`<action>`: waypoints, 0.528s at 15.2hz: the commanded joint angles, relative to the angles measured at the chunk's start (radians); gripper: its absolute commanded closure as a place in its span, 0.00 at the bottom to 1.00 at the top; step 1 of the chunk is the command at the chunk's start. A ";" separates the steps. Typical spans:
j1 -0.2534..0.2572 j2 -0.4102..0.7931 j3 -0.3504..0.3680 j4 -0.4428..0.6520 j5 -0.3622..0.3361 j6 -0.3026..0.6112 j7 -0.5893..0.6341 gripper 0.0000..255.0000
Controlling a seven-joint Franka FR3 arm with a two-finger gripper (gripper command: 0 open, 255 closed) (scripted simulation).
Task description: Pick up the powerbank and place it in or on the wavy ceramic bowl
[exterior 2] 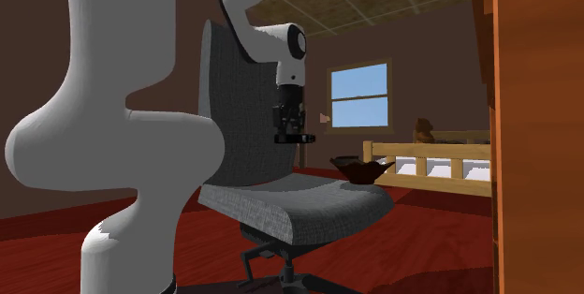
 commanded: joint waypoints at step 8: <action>0.016 0.117 -0.111 0.157 0.067 -0.050 -0.142 1.00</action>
